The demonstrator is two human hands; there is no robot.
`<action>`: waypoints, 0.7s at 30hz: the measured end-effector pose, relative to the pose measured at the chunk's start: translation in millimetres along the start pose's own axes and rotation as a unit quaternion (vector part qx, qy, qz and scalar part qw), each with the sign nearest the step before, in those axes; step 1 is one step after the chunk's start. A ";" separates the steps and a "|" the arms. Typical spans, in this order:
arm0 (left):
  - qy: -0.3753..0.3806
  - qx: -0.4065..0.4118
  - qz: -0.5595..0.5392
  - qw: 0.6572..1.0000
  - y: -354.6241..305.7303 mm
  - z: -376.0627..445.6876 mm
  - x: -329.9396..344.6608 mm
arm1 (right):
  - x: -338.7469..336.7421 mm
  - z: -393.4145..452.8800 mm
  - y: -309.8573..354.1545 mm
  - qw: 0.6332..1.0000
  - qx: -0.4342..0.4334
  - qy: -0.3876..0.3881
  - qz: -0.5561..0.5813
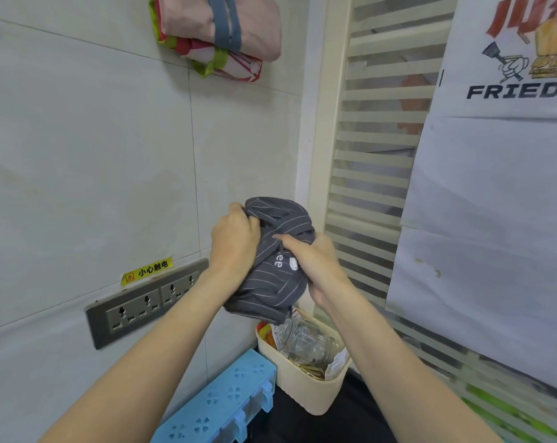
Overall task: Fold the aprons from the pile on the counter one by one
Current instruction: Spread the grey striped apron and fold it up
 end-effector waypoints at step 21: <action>0.310 0.036 -0.197 0.929 24.6 9.2 -28.6 | -51.9 17.4 41.2 0.998 0.019 0.018 0.065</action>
Point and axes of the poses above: each hand's wrist, its own z-axis towards the middle knuckle, its own x-axis out of the palm, y = z × x, the point moved 4 cm from there along z, towards the middle knuckle, and after that the axes turned 9 degrees about x, right-handed, at the moved point
